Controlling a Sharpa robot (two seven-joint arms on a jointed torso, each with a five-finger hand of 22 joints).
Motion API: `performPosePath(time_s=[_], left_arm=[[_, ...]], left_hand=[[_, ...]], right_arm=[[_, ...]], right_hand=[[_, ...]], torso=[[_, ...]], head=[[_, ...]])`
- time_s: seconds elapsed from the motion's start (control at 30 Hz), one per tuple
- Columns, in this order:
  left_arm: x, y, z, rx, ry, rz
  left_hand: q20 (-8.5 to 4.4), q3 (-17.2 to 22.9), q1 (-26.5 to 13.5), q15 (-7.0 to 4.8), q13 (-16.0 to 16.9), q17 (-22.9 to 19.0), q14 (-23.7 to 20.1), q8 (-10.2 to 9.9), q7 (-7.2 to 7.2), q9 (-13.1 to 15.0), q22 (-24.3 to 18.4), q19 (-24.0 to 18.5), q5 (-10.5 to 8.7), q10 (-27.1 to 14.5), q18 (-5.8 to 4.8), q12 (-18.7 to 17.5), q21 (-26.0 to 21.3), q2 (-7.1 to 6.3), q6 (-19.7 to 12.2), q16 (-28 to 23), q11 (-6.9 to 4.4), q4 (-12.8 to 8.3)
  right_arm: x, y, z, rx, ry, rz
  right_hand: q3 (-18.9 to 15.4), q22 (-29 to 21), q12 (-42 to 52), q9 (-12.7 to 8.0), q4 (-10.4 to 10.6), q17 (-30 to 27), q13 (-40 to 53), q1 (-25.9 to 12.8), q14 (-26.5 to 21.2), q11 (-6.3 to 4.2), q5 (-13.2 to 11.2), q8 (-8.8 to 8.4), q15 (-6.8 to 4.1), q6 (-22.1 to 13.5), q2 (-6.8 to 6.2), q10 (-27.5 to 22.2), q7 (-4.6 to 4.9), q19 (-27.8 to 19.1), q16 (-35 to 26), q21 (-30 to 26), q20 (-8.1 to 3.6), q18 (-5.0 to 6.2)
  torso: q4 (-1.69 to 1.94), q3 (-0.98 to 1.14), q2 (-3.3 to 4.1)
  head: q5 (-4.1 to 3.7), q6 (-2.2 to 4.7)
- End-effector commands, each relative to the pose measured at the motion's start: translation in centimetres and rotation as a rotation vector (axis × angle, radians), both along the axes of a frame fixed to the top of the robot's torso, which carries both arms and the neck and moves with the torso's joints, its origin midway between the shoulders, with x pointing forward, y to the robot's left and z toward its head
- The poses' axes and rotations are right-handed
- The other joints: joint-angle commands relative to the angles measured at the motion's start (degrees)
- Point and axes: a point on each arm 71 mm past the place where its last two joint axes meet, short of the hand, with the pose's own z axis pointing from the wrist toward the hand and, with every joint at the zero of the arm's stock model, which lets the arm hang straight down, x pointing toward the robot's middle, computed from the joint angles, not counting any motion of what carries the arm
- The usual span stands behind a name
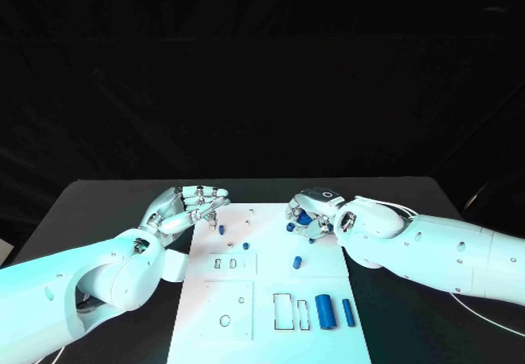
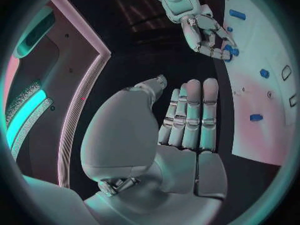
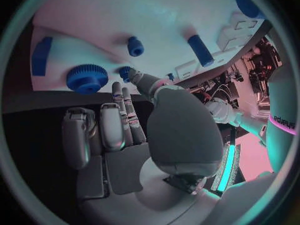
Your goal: Assemble the parts on the task board
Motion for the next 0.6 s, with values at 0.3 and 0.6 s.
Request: performPosePath(time_s=[0.3,0.6], left_arm=[[0.05,-0.09,0.12,-0.006,-0.002,-0.021],[0.11,-0.07,0.08,-0.006,0.002,-0.019]], left_hand=[[-0.02,0.31,-0.6,-0.03,0.04,0.08,0.34,0.29,-0.3,0.07,0.13,0.44,-0.16,-0.17,-0.05,0.08,0.31,-0.07,0.04,0.43,-0.18,0.05],[-0.01,0.44,-0.6,-0.02,0.04,0.09,0.34,0.28,-0.33,0.1,0.46,0.5,-0.16,-0.37,-0.09,0.01,0.64,0.03,-0.01,0.52,-0.17,-0.01]], right_arm=[[0.03,0.56,-0.07,-0.033,-0.007,0.003],[0.32,0.84,-0.32,-0.05,0.011,0.001]], right_hand=[[0.45,5.29,-0.07,0.52,1.1,0.42,0.22,-0.19,2.74,-0.05,0.26,0.21,0.14,0.69,0.93,0.64,-0.17,0.72,0.88,0.77,0.06,-0.87],[0.8,5.62,-0.06,0.87,1.66,0.5,0.28,-0.45,2.67,-0.2,0.25,0.47,0.04,1.11,1.41,1.19,-0.33,0.81,1.19,0.96,-0.01,-0.92]], torso=[[0.04,-0.03,0.24],[0.13,-0.01,0.32]], head=[[-0.14,0.27],[0.02,-0.01]])
